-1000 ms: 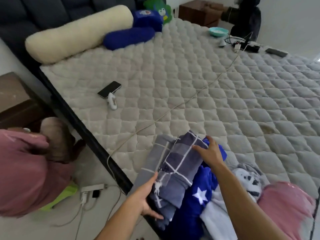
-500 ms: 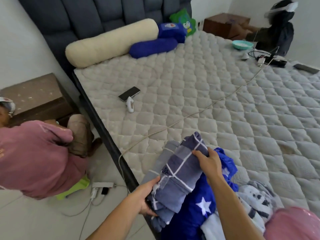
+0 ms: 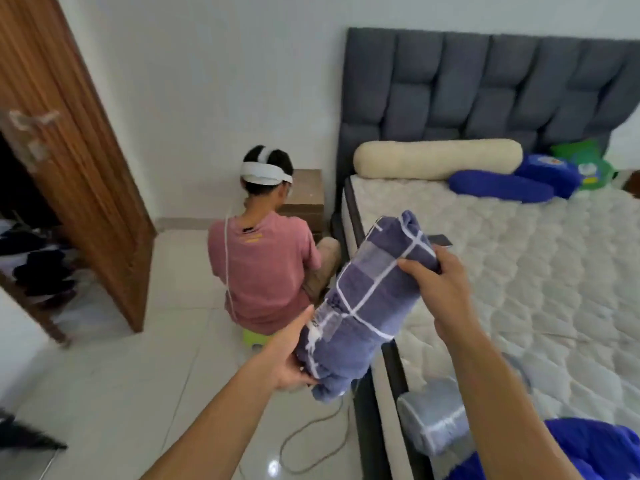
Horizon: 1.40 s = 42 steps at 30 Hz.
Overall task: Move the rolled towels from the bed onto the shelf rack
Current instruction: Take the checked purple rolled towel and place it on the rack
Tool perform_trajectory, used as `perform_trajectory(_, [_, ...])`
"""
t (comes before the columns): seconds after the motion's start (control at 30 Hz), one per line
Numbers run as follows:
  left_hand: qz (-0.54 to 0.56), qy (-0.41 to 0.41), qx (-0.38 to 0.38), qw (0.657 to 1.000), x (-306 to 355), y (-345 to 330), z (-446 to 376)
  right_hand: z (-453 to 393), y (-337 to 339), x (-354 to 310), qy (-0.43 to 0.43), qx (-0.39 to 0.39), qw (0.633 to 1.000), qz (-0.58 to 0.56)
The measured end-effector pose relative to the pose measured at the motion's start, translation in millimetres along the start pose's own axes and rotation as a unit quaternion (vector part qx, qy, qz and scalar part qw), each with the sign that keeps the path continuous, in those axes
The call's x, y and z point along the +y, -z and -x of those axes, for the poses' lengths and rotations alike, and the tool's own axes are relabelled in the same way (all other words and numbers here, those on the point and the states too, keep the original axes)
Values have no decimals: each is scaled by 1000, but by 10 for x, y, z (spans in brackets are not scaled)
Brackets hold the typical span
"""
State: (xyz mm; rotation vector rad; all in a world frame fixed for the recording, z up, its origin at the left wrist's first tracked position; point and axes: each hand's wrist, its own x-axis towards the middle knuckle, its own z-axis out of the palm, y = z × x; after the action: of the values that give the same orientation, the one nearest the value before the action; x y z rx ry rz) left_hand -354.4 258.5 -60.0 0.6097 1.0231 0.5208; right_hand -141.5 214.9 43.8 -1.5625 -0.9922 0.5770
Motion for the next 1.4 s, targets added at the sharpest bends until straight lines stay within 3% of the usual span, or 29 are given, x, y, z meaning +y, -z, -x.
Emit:
perform_trajectory(0.17, [128,-62,133,981,1,1265,935,628,-1348,-717,138,-150,979,-1])
perform_trajectory(0.4, [253,-187,282,906,-189,2657,2314,1799,-2993,-1607,241,-335,904,-115])
perform_trajectory(0.63, [378,-301,399,779,-528,3764,3489,2994,-4499,-2312,344,-501,775,-174])
perform_trajectory(0.83, [455,-377,472,655,-468,4638,4025,3716,-5625,-2713,409,-588,670,-196])
perform_trajectory(1.0, [491,-402,497,592,-263,5197,4176,4114,-6561,-2983,449,-629,611,-172])
perform_trajectory(1.13, [508,-417,510,555,-195,5559,4372,4491,-7041,-3210,465,-644,584,-165])
perform_trajectory(1.23, [499,-424,522,547,-81,5805,4607,4802,-7393,-3399,472,-648,576,-159])
perform_trajectory(1.4, [494,-423,532,543,127,6244,4940,5166,-7972,-3706,439,-651,609,-119])
